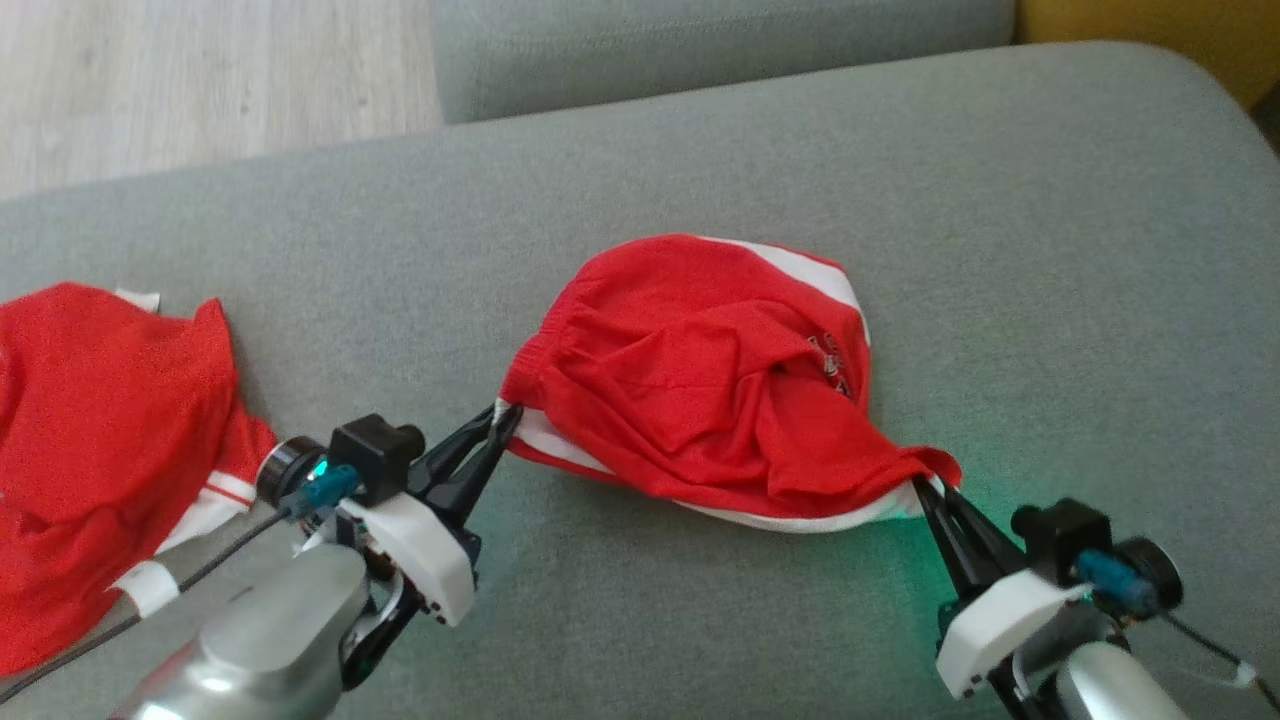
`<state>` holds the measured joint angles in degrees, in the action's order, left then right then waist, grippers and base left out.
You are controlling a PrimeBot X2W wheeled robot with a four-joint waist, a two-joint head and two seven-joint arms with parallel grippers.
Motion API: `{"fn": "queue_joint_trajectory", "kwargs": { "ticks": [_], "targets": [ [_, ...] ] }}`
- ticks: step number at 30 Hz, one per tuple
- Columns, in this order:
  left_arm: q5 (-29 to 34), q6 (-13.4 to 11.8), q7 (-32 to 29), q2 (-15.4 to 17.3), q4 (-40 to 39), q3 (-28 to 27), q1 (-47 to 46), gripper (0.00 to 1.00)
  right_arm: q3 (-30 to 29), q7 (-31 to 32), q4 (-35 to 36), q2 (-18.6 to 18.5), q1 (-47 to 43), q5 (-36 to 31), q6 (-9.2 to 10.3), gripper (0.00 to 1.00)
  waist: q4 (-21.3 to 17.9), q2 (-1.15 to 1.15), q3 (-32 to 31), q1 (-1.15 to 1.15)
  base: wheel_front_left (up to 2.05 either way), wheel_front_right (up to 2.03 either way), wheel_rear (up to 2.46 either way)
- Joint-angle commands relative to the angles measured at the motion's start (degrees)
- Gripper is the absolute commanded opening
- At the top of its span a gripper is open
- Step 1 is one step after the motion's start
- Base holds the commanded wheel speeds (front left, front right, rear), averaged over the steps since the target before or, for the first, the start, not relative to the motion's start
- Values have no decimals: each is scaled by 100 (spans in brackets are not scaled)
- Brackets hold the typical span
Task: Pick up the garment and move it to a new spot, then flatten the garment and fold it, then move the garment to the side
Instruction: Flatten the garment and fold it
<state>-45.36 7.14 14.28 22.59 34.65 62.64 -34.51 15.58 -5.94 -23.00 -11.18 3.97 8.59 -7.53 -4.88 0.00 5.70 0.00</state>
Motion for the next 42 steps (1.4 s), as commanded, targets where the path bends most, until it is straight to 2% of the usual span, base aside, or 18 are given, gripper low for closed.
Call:
{"fn": "queue_joint_trajectory", "kwargs": {
  "ticks": [1,6,11,15,18,23,26,32,37,42],
  "targets": [
    [2,1,72,232,-78,-309,-123,0,188,59,384,-136,60,213,4,0,-41,0,-133,0,0,0,0],
    [-90,8,-96,444,-232,-408,-374,0,435,401,1262,-309,263,1003,4,0,-53,0,-348,0,0,0,0],
    [-195,19,-485,775,-476,-561,-988,0,500,838,1968,-491,861,1587,4,0,-65,0,-552,0,0,0,0],
    [-405,25,-887,973,-649,-740,-1532,0,505,1098,2223,-508,1619,1964,4,0,-89,0,-659,0,0,0,0],
    [-518,21,-1058,1074,-690,-911,-1923,0,488,1180,2214,-381,2256,2235,4,0,-116,0,-723,0,0,0,0],
    [-689,-162,-1044,1053,-734,-1237,-2303,0,400,1110,1910,-287,3012,2186,4,0,-117,0,-806,0,0,0,0],
    [-983,-355,-943,979,-772,-1554,-2373,0,287,1126,1450,-330,3348,1848,4,0,-87,0,-861,0,0,0,0],
    [-1116,-540,-826,956,-994,-1634,-2122,0,-61,1084,767,-240,3439,1442,4,0,30,0,-924,0,0,0,0],
    [-1204,-616,-807,988,-1375,-1621,-1860,0,-282,1027,675,-261,3308,1258,4,0,121,0,-949,0,0,0,0],
    [-1239,-802,-843,1174,-1909,-1620,-1581,0,-412,1079,977,-358,3052,1018,4,0,186,0,-984,0,0,0,0]
  ]
}}
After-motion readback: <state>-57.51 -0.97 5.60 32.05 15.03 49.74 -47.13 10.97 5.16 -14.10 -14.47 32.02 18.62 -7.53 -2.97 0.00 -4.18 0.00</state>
